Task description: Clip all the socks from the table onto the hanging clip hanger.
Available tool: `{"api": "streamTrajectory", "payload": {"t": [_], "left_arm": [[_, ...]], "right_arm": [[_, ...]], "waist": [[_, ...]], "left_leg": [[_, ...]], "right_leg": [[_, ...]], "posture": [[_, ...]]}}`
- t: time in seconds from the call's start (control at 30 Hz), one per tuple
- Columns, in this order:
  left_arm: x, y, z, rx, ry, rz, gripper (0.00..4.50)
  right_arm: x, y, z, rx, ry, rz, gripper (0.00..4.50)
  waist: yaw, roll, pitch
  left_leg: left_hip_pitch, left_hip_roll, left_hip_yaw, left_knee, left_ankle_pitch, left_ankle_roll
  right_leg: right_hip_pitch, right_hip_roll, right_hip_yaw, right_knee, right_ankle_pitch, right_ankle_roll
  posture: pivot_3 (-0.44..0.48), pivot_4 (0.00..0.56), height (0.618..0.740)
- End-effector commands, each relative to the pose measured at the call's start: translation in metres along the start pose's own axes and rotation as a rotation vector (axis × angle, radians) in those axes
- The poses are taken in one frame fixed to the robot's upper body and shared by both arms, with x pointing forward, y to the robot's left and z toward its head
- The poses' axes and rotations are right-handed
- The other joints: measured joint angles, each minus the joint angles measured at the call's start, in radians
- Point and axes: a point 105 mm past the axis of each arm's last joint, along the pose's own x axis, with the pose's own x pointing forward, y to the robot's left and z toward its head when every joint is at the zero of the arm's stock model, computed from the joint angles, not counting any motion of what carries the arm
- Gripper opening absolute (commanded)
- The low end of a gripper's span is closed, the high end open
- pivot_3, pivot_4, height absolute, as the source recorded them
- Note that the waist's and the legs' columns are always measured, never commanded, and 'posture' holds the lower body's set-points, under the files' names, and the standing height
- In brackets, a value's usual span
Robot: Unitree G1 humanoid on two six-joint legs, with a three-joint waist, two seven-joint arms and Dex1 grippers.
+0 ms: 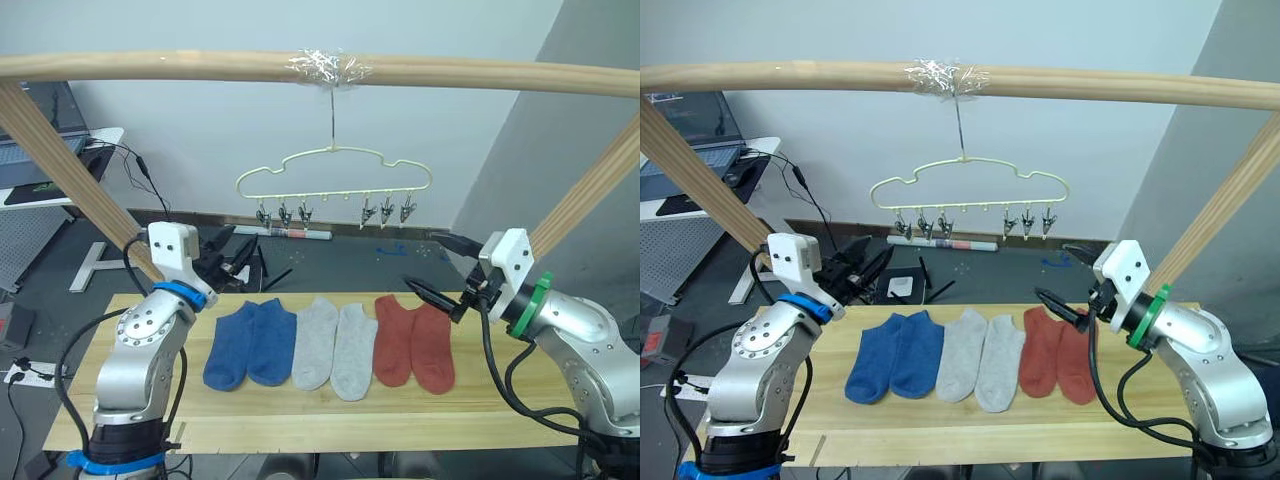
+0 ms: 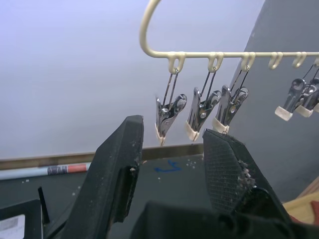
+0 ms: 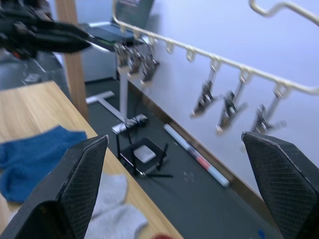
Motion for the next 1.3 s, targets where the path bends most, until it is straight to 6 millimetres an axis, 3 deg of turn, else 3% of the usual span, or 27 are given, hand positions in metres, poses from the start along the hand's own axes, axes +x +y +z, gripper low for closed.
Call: {"api": "streamTrajectory", "payload": {"t": [0.03, 0.57, 0.9, 1.3], "left_arm": [[0.009, -0.002, 0.009, -0.012, -0.054, 0.023, 2.16], [0.026, -0.001, 0.008, -0.014, -0.088, 0.061, 2.16], [0.024, 0.012, 0.008, -0.028, -0.094, 0.133, 2.16], [0.023, 0.007, 0.006, -0.04, -0.083, 0.116, 2.16]], "right_arm": [[0.005, 0.005, 0.01, -0.014, -0.044, 0.04, 4.5], [0.017, 0.012, 0.025, -0.027, -0.115, 0.15, 4.5], [0.021, 0.012, 0.04, -0.042, -0.127, 0.165, 4.5], [0.022, 0.01, 0.048, -0.039, -0.126, 0.16, 4.5]], "waist": [[0.0, 0.0, 0.0], [-0.022, 0.0, 0.0], [-0.025, 0.0, 0.0], [-0.025, 0.0, 0.0]], "left_leg": [[0.0, 0.0, 0.0, 0.0, 0.0, 0.0], [-0.001, 0.0, 0.0, 0.003, 0.001, -0.001], [-0.001, 0.0, 0.0, 0.004, 0.001, -0.001], [-0.001, 0.0, 0.0, 0.005, 0.001, -0.001]], "right_leg": [[0.0, 0.0, 0.0, 0.0, 0.0, 0.0], [-0.002, 0.0, 0.0, 0.005, 0.0, 0.0], [-0.003, 0.0, 0.0, 0.006, 0.0, 0.0], [-0.003, 0.0, 0.0, 0.006, 0.0, 0.0]], "posture": [[0.068, 0.156, 0.74], [0.038, 0.141, 0.74], [0.016, 0.142, 0.74], [0.015, 0.15, 0.74]]}}
